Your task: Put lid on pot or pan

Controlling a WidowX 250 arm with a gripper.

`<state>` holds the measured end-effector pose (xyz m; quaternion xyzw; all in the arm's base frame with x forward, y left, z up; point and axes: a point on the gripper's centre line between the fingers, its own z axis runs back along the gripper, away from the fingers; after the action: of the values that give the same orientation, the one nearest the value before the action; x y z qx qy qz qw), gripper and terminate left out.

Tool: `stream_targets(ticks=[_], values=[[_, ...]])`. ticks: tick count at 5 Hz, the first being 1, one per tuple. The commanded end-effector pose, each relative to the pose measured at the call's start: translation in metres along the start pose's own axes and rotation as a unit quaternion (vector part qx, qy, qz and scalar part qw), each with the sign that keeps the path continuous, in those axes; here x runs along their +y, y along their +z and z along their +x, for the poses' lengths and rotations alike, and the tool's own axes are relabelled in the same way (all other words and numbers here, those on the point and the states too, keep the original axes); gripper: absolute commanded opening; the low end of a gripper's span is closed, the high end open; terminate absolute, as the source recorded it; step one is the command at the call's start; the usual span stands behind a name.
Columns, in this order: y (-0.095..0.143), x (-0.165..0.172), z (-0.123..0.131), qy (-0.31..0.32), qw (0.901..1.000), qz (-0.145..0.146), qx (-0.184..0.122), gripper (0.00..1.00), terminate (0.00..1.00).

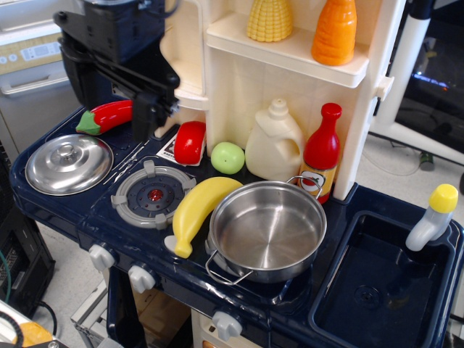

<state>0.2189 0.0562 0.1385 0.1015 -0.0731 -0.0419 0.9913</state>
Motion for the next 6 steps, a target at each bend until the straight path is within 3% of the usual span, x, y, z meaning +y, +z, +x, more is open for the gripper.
stream_targets(ticks=[1,3,4,5,6], values=[[-0.024,0.040,0.025,-0.010,0.9990,0.013,-0.041,1.00,0.00],[-0.024,0.040,0.025,-0.010,0.9990,0.013,-0.041,1.00,0.00],[-0.058,0.063,0.011,0.019,0.9979,0.010,-0.061,1.00,0.00],[-0.077,0.085,0.005,0.042,0.9968,0.021,-0.065,1.00,0.00],[-0.091,0.103,0.004,0.043,0.9968,0.013,-0.067,1.00,0.00]])
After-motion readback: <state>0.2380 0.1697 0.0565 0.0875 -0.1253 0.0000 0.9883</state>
